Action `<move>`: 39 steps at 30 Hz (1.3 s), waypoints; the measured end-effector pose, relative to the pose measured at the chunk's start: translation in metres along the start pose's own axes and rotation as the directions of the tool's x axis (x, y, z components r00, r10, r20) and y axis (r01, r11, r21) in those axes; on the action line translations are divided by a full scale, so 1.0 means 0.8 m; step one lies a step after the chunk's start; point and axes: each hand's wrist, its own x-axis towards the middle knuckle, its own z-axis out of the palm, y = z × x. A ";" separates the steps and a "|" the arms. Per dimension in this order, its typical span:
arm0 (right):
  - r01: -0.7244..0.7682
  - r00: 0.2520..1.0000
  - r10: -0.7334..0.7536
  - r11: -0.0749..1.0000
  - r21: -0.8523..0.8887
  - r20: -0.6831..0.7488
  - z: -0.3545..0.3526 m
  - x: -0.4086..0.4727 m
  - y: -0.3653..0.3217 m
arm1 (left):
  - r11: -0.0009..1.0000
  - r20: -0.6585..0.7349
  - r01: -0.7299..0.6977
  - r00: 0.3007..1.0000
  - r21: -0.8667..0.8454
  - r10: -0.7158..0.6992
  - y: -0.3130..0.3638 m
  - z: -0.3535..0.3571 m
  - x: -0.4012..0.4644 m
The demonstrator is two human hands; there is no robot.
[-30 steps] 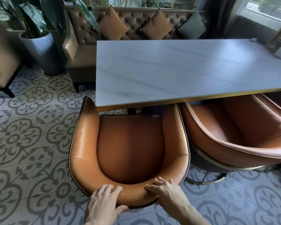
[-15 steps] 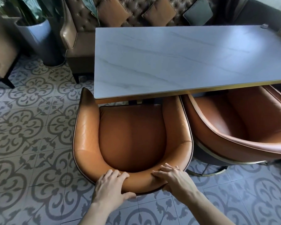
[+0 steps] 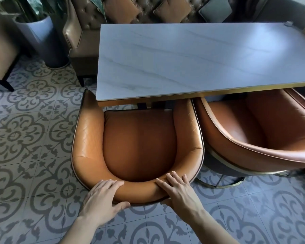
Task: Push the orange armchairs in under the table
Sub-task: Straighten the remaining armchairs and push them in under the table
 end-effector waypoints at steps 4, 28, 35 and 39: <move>0.033 0.999 -0.033 0.999 0.023 -0.007 -0.005 -0.003 0.008 | 1.000 -0.032 0.009 0.999 0.004 -0.009 0.003 0.007 -0.002; -0.058 0.990 0.056 0.998 0.008 0.128 -0.026 -0.042 0.050 | 0.991 0.023 0.105 0.994 -0.086 -0.104 0.080 0.044 -0.021; -0.055 0.985 0.052 0.998 0.013 0.165 -0.003 -0.035 0.065 | 0.987 0.044 0.053 0.998 -0.151 -0.046 0.069 0.064 -0.016; -0.057 0.983 0.060 0.998 -0.023 0.174 -0.007 -0.025 0.068 | 0.995 0.078 0.036 0.997 -0.096 -0.029 0.064 0.056 -0.004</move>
